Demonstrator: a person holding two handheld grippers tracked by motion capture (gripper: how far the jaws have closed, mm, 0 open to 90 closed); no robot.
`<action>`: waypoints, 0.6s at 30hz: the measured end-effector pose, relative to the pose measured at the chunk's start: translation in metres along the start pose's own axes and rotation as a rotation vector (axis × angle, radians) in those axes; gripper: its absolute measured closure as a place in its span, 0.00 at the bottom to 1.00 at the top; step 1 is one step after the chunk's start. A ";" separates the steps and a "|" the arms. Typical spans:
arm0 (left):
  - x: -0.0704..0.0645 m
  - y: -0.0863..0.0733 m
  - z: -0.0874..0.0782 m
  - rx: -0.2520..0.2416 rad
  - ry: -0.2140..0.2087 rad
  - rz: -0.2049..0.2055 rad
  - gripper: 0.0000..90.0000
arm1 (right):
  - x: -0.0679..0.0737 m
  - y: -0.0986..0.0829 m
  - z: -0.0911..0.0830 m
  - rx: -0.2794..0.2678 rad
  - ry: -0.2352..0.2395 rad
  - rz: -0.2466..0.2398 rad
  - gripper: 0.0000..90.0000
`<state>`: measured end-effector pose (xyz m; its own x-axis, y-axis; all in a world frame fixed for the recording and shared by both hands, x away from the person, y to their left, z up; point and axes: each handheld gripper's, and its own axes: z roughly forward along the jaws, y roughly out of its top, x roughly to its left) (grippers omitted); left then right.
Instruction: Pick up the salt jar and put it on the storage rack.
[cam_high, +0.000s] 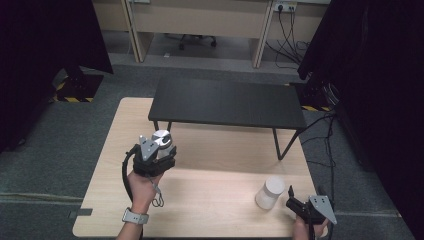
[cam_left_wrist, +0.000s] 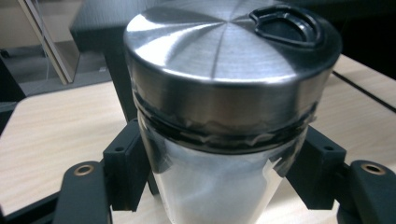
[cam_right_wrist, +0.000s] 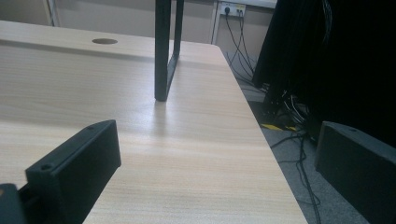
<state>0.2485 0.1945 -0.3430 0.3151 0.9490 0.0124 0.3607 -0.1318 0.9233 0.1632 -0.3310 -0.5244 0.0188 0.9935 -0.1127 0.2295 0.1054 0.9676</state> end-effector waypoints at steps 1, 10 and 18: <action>0.000 0.003 0.000 -0.003 0.000 -0.001 0.34 | 0.000 0.000 0.000 0.000 0.001 0.000 0.01; -0.001 0.025 0.001 -0.016 -0.002 -0.023 0.34 | 0.000 0.000 0.000 -0.002 0.001 0.000 0.01; -0.004 0.045 0.000 -0.035 0.001 -0.008 0.34 | 0.001 -0.001 0.000 -0.004 -0.002 -0.003 0.01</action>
<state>0.2637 0.1851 -0.3016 0.3112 0.9503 0.0051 0.3321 -0.1138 0.9363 0.1629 -0.3304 -0.5250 0.0202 0.9931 -0.1156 0.2261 0.1081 0.9681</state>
